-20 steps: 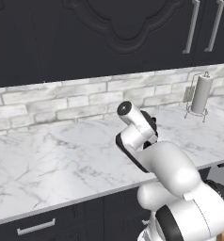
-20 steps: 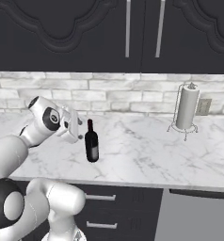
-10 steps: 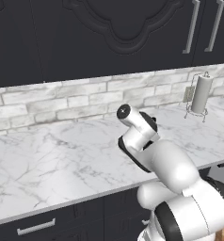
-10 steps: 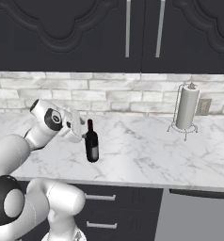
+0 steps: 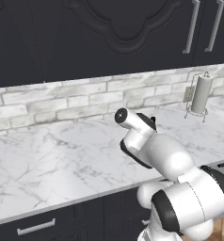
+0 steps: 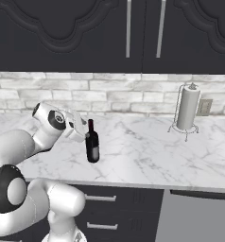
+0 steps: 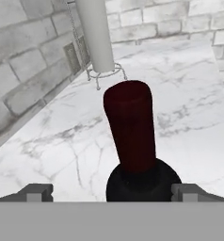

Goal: There is a wine glass and glass cup on the dining counter. Place the wine bottle next to the wine glass and the juice bottle next to the glass cup.

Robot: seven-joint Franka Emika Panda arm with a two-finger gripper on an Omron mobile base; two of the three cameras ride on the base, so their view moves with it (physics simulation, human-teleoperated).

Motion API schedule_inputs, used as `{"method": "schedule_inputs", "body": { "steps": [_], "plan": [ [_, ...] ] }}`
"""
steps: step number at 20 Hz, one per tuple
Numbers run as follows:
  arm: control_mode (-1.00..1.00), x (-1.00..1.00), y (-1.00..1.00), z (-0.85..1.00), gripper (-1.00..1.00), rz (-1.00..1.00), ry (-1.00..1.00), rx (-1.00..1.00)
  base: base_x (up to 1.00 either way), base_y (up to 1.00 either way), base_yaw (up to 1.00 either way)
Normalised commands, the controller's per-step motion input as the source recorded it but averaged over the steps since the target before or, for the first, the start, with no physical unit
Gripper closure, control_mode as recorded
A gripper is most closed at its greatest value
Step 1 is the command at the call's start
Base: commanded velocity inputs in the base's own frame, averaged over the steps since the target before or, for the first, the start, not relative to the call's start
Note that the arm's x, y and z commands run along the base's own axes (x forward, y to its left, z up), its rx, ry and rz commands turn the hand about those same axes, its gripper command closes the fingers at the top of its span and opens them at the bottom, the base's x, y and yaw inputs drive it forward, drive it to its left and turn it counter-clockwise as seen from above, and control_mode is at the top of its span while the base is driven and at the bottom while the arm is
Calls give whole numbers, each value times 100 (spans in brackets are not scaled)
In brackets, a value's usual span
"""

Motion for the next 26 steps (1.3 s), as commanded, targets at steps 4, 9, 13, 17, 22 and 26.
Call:
{"method": "schedule_inputs", "body": {
  "steps": [4, 9, 13, 17, 22, 26],
  "plan": [
    [-100, 8, 0, -16, -100, 7, 1, -9, 0, 0, 0],
    [-100, 2, 0, -16, -100, 5, 4, -5, 0, 0, 0],
    [-100, -16, 0, -8, -100, 0, 7, 0, 0, 0, 0],
    [-100, -18, -1, -2, -100, 0, 2, 0, 0, 0, 0],
    [-100, -11, -4, -2, -100, 0, 1, 0, 0, 0, 0],
    [-100, -10, -10, -4, -100, 0, 0, 0, 0, 0, 0]
  ]
}}
